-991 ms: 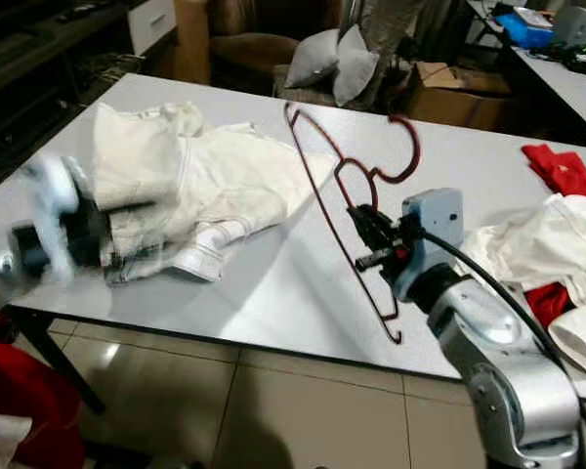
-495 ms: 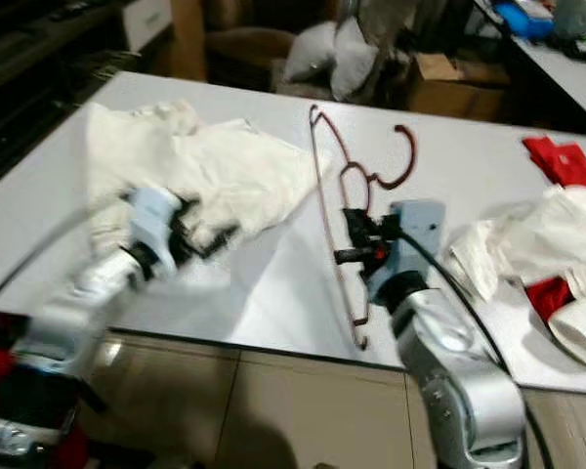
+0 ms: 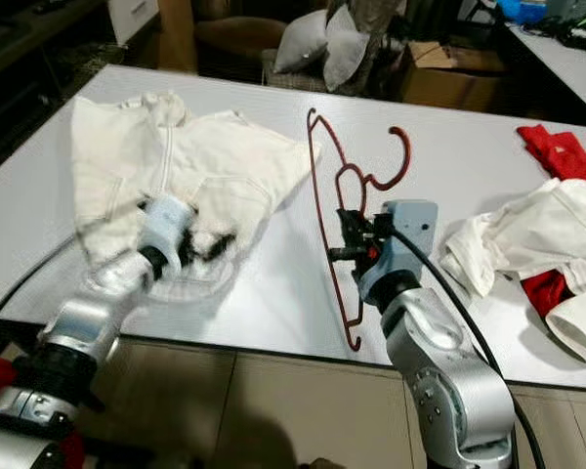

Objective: Hang hanger

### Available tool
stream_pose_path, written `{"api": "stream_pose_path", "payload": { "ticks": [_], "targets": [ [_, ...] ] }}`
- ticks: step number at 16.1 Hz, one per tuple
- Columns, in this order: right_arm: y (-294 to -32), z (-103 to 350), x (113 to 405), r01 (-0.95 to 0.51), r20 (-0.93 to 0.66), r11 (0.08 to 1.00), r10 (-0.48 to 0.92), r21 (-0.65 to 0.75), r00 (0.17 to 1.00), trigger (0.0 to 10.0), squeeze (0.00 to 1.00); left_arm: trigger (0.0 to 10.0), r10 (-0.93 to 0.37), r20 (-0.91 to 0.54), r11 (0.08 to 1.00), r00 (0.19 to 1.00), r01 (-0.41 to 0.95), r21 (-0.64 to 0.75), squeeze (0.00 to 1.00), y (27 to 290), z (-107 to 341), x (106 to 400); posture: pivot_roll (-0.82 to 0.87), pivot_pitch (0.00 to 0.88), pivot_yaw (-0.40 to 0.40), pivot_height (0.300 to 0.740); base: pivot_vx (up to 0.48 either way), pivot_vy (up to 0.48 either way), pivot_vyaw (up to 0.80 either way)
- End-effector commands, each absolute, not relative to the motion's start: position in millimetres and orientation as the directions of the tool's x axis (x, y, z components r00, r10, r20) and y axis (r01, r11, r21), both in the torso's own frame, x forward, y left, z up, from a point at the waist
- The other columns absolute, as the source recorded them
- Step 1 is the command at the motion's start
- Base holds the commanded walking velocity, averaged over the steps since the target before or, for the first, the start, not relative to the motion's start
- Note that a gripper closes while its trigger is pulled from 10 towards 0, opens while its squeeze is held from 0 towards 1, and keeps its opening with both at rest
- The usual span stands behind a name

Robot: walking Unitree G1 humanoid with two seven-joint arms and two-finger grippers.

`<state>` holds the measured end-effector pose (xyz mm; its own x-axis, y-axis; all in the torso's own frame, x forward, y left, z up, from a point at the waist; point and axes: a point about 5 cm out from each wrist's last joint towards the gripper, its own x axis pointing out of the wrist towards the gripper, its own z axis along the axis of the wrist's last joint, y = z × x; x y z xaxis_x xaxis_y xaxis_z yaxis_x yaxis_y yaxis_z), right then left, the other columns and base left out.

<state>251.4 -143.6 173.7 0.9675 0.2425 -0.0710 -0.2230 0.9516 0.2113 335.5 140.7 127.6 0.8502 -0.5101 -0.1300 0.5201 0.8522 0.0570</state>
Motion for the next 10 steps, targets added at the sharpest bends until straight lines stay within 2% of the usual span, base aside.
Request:
{"api": "stream_pose_path", "payload": {
  "ticks": [1, 4, 7, 8, 9, 10],
  "targets": [
    [-148, 174, 251, -0.203, -0.074, 0.952, 0.224, 0.227, 0.972, 10.0, 0.00, 10.0, -0.529, -0.042, 0.848, 0.847, 0.529, -0.010, 1.00, 142, 143, 334, 0.02, 0.072, -0.063, 0.740, 0.000, 0.000, 0.00],
    [-154, 175, 245, -0.142, -0.074, 0.951, 0.168, 0.276, 0.983, 10.0, 0.00, 10.0, -0.436, 0.109, 0.892, 0.893, 0.445, -0.080, 1.00, 154, 181, 318, 0.02, 0.083, -0.061, 0.740, 0.000, 0.000, 0.00],
    [-156, 171, 242, -0.104, -0.098, 0.965, 0.130, 0.240, 0.987, 10.0, 0.00, 10.0, -0.396, 0.094, 0.918, 0.914, 0.397, -0.001, 1.00, 153, 191, 295, 0.02, 0.088, -0.055, 0.740, 0.000, 0.000, 0.00],
    [-156, 174, 243, -0.090, -0.060, 0.977, 0.104, 0.196, 0.993, 10.0, 0.00, 10.0, -0.353, 0.092, 0.935, 0.931, 0.354, 0.002, 0.90, 153, 191, 287, 0.03, 0.090, -0.053, 0.740, 0.000, 0.000, 0.00],
    [-156, 176, 243, -0.081, -0.043, 0.980, 0.091, 0.184, 0.995, 10.0, 0.00, 10.0, -0.341, 0.090, 0.939, 0.936, 0.343, -0.005, 0.90, 153, 191, 285, 0.03, 0.090, -0.054, 0.740, 0.000, 0.000, 0.00],
    [-151, 181, 243, -0.116, 0.010, 0.968, 0.117, 0.223, 0.993, 10.0, 0.00, 10.0, -0.318, 0.068, 0.948, 0.946, 0.319, -0.011, 0.76, 152, 187, 280, 0.04, 0.092, -0.054, 0.740, 0.000, 0.000, 0.00]
  ]
}}
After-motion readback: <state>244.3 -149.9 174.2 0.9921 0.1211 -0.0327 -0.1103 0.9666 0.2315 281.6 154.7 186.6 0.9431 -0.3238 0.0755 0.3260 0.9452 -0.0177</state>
